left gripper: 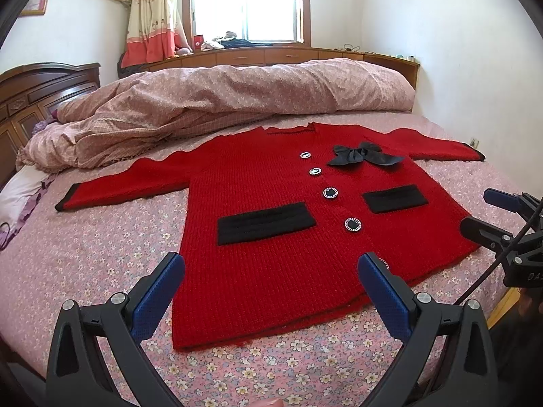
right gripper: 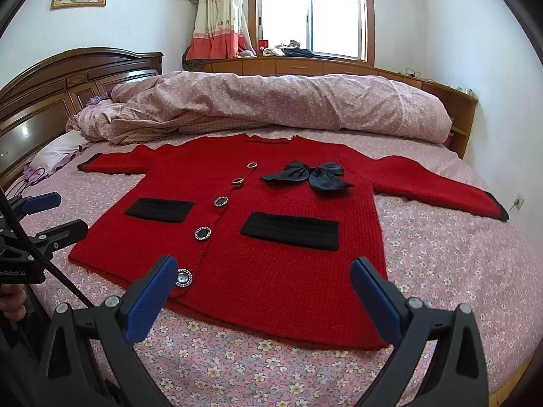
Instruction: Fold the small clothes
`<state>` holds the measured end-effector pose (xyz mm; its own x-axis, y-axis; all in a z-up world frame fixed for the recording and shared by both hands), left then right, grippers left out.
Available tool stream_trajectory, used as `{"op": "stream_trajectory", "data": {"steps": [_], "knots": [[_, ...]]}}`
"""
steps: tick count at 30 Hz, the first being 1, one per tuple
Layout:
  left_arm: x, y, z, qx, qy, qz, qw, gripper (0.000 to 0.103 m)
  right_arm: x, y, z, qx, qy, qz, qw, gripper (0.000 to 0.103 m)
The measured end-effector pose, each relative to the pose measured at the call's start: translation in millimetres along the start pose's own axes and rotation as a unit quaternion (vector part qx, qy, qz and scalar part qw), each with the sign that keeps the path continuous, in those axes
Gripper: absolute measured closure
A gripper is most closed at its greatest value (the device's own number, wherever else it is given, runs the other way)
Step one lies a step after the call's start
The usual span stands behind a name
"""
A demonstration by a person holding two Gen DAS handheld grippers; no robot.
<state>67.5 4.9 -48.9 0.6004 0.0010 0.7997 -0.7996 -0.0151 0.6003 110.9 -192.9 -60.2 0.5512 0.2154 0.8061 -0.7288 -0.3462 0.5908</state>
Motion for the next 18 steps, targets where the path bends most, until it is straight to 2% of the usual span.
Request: {"op": "stream_trajectory", "data": {"steps": [18], "knots": [[-1.2, -2.4, -0.4, -0.002, -0.002, -0.002, 1.0, 0.004, -0.7, 0.2, -0.8, 0.0, 0.002, -0.001, 1.0, 0.0]]}}
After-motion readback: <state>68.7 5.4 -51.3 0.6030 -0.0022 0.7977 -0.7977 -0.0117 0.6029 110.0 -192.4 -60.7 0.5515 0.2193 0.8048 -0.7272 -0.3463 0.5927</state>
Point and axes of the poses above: each gripper's, at about its wrist camera, not at the fingertips, and y roughly against the way its jaws point, z to its right, x to its top, the point moved 9 cm from there along -y, roughly the way its jaws point
